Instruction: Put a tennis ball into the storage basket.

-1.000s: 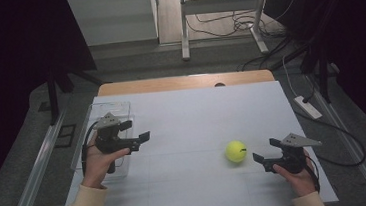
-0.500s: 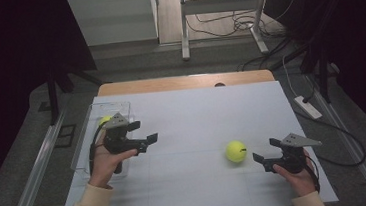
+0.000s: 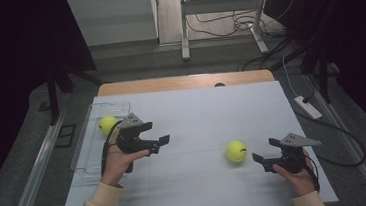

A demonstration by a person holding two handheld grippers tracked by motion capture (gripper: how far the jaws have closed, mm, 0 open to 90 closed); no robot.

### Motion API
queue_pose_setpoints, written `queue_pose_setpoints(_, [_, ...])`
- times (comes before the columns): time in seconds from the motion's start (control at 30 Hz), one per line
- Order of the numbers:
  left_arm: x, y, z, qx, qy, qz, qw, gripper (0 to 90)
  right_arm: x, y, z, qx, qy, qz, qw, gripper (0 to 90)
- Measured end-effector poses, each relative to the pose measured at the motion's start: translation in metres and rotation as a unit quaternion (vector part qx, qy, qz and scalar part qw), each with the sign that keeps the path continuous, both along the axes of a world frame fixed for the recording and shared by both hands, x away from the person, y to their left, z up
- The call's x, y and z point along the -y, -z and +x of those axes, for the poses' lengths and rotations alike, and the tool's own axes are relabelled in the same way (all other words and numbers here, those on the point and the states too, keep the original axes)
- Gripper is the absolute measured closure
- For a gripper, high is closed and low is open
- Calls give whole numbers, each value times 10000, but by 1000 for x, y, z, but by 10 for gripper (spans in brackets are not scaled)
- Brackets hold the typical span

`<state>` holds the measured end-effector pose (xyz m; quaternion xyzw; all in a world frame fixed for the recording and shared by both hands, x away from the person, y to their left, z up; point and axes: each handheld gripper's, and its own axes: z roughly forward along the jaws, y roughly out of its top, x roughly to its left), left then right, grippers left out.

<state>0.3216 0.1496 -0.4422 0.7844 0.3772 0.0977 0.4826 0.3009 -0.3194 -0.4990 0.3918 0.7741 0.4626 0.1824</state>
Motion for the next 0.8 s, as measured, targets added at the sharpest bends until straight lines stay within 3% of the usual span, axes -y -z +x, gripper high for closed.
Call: queue_pose_setpoints(0.8, [29,2,7,-54,278,60,9996,133,1,0,-2,-3,7,19,10000,89])
